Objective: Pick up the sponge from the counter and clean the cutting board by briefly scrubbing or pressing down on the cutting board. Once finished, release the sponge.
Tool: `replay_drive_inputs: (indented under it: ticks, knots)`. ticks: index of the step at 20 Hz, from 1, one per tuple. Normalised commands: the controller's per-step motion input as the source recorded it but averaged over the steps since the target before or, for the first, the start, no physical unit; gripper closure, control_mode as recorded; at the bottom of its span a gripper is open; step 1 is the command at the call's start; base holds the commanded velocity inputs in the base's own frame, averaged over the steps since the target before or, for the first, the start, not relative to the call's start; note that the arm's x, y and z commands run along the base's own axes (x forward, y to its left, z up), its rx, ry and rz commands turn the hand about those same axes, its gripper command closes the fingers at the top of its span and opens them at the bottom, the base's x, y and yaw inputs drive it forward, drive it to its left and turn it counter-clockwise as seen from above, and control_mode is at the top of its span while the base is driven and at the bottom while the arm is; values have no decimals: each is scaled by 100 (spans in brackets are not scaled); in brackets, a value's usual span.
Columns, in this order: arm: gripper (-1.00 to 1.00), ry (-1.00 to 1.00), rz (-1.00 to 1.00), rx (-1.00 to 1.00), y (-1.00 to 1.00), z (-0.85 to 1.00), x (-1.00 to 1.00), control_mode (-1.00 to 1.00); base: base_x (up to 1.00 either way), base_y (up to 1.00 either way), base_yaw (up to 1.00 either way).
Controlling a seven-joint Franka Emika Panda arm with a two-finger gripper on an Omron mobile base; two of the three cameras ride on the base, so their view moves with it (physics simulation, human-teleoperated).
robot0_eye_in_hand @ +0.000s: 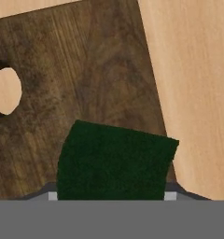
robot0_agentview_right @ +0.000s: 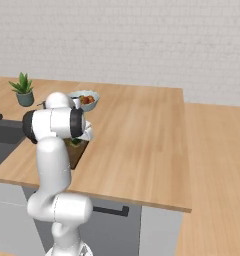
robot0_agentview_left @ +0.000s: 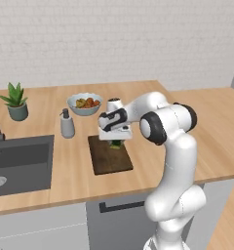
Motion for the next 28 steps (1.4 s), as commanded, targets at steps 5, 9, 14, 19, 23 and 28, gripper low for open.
replay_drive_inputs:
  ticks: [5,9,14,19,23,28]
  knots:
    - [100,-2,7,-6,32,-30,-39,-100,0,0,0]
    - [100,-2,5,0,22,-18,-25,-100,0,0,0]
    - [100,-2,7,0,36,-24,-34,-100,0,0,0]
    - [100,-5,5,-2,70,-30,-27,-100,0,0,0]
    - [100,-7,4,-2,82,-30,-22,-100,0,0,0]
    - [100,-1,6,-5,75,-32,-33,-100,0,0,0]
